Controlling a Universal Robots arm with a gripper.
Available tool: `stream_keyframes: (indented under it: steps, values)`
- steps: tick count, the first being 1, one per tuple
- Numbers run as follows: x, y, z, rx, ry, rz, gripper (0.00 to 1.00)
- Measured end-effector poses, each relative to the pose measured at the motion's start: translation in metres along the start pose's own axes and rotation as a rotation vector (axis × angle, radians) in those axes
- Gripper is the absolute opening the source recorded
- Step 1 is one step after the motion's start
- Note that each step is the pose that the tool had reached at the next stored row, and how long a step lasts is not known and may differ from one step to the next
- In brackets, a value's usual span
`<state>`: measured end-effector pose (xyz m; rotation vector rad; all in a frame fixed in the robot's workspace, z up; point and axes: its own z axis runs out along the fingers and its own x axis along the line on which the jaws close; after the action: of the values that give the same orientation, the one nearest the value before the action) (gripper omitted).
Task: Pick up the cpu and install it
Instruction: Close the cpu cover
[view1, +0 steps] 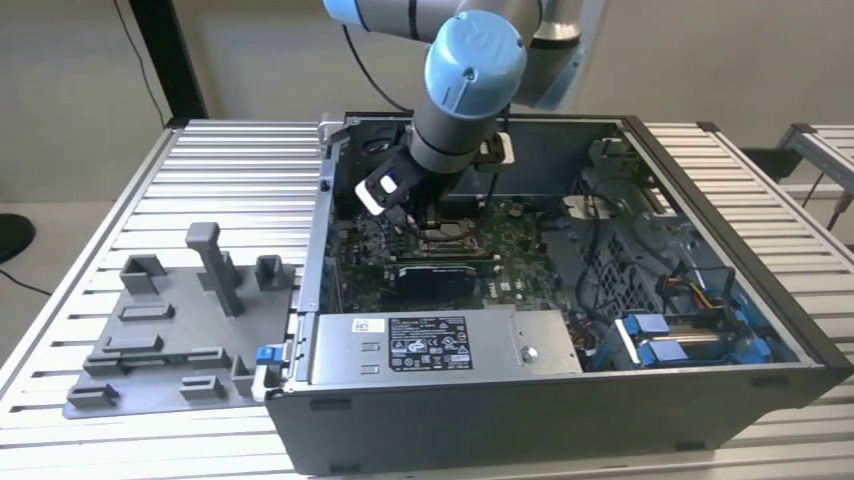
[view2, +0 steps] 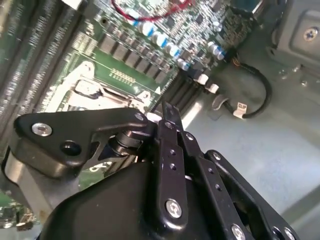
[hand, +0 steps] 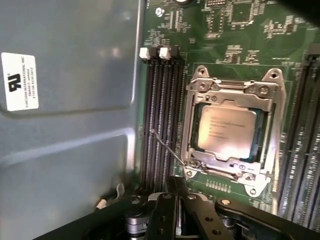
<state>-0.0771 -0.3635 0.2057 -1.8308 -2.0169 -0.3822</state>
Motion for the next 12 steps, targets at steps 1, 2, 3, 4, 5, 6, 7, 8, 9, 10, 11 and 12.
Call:
stream_keyframes:
  steps: [1, 2, 3, 4, 5, 6, 7, 8, 9, 10, 11, 12]
  values:
    - [0.002, 0.0003, 0.001, 0.0, 0.0, 0.0, 0.0]
    - [0.0031, 0.0004, 0.0016, -0.0001, 0.0001, 0.0, 0.0]
    - [0.0033, 0.0005, 0.0017, 0.0, 0.0001, 0.0, 0.0]
    - [0.0033, 0.0006, 0.0018, 0.0001, 0.0, 0.0, 0.0]
    - [0.0032, 0.0009, 0.0018, 0.0002, 0.0, 0.0, 0.0]
    - [0.0032, 0.0014, 0.002, 0.0, 0.0, 0.0, 0.0]
    - [0.003, 0.0021, 0.0023, -0.0001, 0.0002, 0.0, 0.0]
    - [0.0027, 0.0029, 0.0026, -0.0001, 0.0004, 0.0, 0.0]
    - [0.0024, 0.0035, 0.0031, 0.0, 0.0008, 0.0, 0.0]
    - [0.0019, 0.0041, 0.0039, 0.0, 0.0009, 0.0, 0.0]
    - [0.0013, 0.0047, 0.0048, -0.0001, 0.0011, 0.0, 0.0]
    - [0.0009, 0.0055, 0.0055, -0.0001, 0.0012, 0.0, 0.0]
